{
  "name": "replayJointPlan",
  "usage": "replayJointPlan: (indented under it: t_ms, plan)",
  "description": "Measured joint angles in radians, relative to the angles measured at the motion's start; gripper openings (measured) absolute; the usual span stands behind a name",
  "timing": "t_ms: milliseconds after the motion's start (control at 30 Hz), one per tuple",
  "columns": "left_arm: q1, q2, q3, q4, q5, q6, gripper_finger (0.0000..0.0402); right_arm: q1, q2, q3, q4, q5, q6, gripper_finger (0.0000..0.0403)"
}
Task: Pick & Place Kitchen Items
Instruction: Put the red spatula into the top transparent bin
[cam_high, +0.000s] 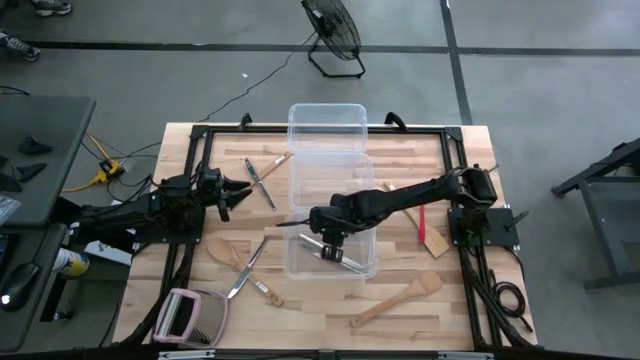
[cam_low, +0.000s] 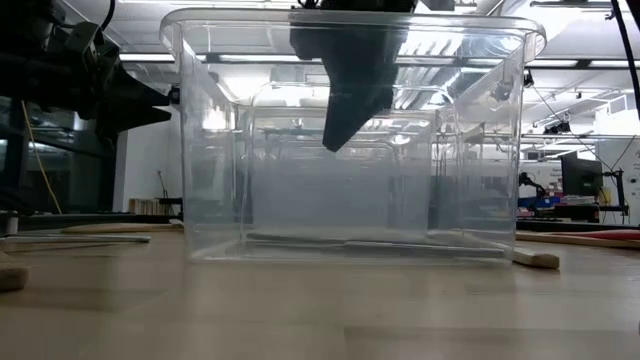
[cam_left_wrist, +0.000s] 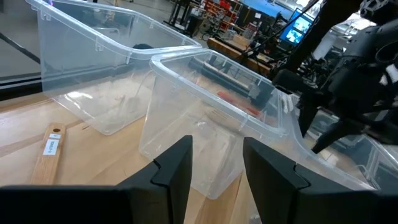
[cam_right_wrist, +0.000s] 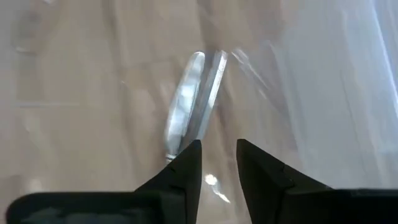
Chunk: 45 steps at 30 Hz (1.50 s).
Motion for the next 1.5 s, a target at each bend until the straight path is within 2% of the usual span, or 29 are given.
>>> replayJointPlan:
  t_ms: [267, 500, 667, 1100, 1233, 1500]
  plan:
    - [0.0, 0.0, 0.0, 0.0, 0.0, 0.0, 0.0143, -0.008, -0.138, 0.015, 0.03, -0.02, 0.049, 0.0149]
    - [0.0, 0.0, 0.0, 0.002, 0.0, 0.0, 0.0143, -0.041, -0.297, 0.017, -0.06, 0.118, 0.133, 0.0214]
    - [0.0, 0.0, 0.0, 0.003, 0.001, 0.0, 0.0143, -0.101, -0.387, -0.006, -0.191, 0.14, 0.133, 0.0241]
    - [0.0, 0.0, 0.0, 0.006, 0.0, 0.0, 0.0143, -0.346, -0.605, -0.282, -0.245, 0.104, 0.266, 0.0246]
    - [0.0, 0.0, 0.0, 0.006, 0.0, 0.0, 0.0143, -0.43, -0.64, -0.353, -0.27, 0.055, 0.361, 0.0246]
    - [0.0, 0.0, 0.0, 0.006, 0.0, 0.0, 0.0143, -0.515, -0.653, -0.437, -0.344, 0.051, 0.581, 0.0246]
